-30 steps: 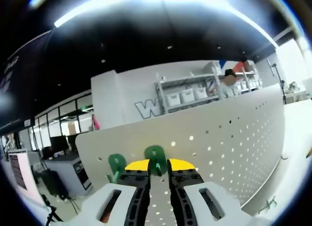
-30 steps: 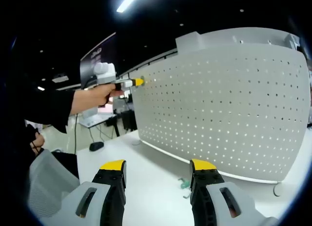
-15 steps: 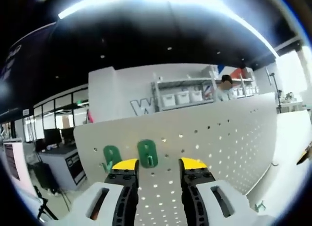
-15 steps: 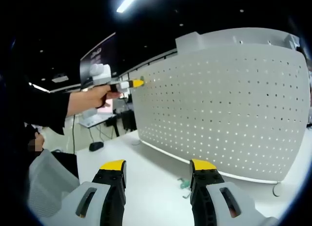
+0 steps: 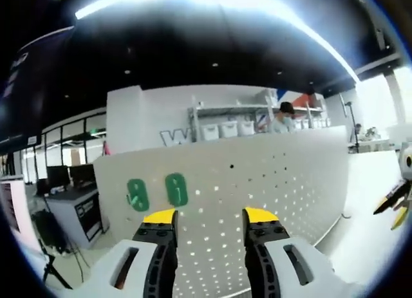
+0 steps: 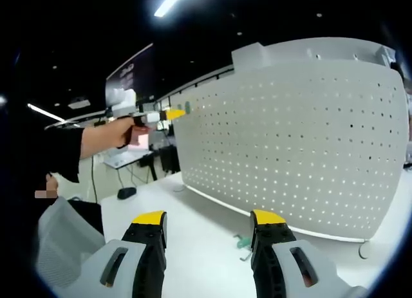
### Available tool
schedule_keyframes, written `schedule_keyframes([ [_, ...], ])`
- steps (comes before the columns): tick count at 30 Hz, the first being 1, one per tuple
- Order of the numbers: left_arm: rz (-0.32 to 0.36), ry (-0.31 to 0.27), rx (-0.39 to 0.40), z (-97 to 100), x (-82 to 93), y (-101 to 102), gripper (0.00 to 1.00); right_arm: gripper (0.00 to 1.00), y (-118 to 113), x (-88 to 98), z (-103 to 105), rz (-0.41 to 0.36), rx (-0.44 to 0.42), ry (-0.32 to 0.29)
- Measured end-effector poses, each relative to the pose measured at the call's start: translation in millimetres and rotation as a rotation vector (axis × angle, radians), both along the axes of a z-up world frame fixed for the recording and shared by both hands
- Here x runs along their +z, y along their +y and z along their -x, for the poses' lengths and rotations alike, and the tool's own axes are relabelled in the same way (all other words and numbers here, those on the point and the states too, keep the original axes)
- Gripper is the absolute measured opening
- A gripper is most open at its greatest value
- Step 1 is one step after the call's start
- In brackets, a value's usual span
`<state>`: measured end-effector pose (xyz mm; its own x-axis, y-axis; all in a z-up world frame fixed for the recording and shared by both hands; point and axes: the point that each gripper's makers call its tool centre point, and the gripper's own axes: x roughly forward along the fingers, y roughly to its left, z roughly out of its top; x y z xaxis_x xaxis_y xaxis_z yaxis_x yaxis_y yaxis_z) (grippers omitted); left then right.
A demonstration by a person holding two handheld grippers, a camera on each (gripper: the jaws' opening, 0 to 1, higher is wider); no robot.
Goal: Insert the hook assembly into the mounting plate slot until the hook locks in place.
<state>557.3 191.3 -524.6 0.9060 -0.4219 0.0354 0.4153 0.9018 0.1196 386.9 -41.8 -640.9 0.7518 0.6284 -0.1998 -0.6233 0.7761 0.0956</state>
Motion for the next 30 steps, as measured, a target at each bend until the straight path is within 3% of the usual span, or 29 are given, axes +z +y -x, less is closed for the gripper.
schedule_keyframes([
  [15,0.025,0.021,-0.033,47.5,-23.1,1.2,0.39,0.52,-1.3,-7.3,-3.8,0.011,-0.001,0.016],
  [30,0.034,0.068,-0.07,102.6,-60.7,-11.0,0.38,0.5,0.2,-14.2,-9.6,0.026,0.014,0.031],
])
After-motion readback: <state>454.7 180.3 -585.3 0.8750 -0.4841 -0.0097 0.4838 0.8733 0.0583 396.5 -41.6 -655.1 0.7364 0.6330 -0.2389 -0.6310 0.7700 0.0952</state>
